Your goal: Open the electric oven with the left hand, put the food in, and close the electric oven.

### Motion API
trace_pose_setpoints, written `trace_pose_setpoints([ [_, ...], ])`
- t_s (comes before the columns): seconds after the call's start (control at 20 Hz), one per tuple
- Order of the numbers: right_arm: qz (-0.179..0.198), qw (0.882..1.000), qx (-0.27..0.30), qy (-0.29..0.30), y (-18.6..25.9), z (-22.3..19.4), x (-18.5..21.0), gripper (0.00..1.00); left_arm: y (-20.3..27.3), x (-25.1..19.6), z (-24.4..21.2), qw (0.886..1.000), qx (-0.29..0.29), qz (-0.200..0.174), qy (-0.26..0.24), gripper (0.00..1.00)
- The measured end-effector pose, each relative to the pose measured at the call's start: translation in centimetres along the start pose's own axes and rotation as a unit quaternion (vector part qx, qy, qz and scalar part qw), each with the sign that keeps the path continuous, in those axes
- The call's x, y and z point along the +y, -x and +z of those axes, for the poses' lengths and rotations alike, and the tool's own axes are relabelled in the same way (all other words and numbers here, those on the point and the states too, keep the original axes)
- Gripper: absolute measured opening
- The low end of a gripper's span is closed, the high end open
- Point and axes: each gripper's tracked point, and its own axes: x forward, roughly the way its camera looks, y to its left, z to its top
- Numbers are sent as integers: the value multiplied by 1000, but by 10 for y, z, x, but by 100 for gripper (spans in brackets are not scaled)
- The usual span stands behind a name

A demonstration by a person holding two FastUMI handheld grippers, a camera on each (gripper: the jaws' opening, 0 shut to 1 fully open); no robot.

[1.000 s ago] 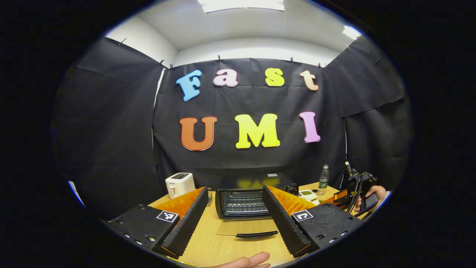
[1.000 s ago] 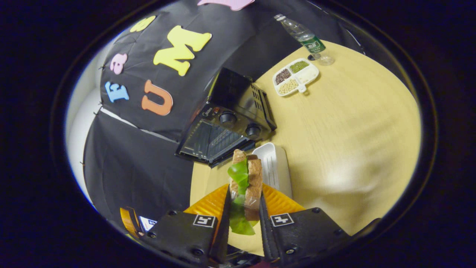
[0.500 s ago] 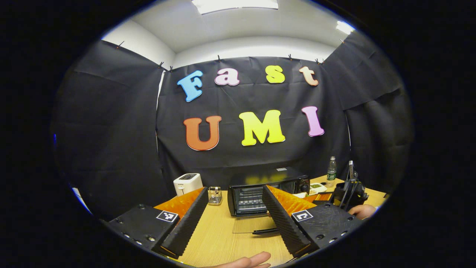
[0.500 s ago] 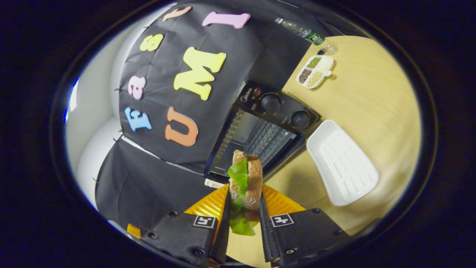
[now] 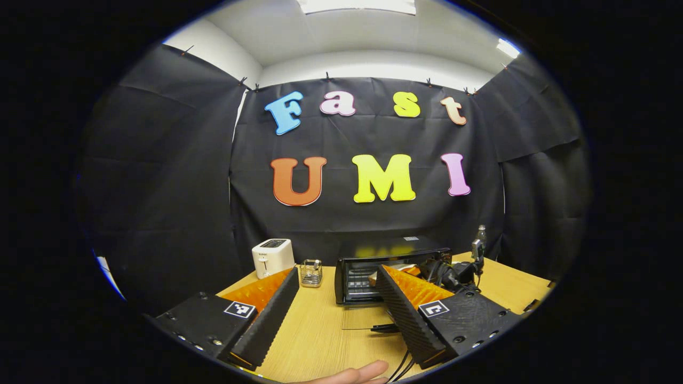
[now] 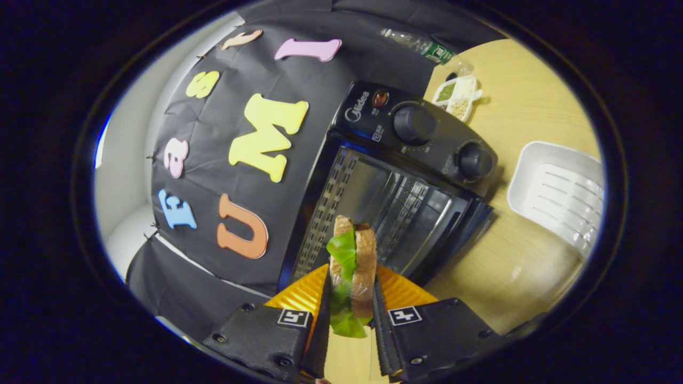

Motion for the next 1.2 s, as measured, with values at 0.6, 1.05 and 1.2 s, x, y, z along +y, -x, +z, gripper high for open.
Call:
trace_pose_setpoints([
  [0.6,-16,999,-40,30,-67,7,-24,43,1,19,-11,1000,-1,-1,21,95],
  [1.05,-46,988,-49,140,-66,3,-22,55,-7,33,-29,999,25,19,31,94],
  [1.2,-61,979,-48,189,-62,-2,-21,83,-4,35,-30,999,26,21,28,95],
])
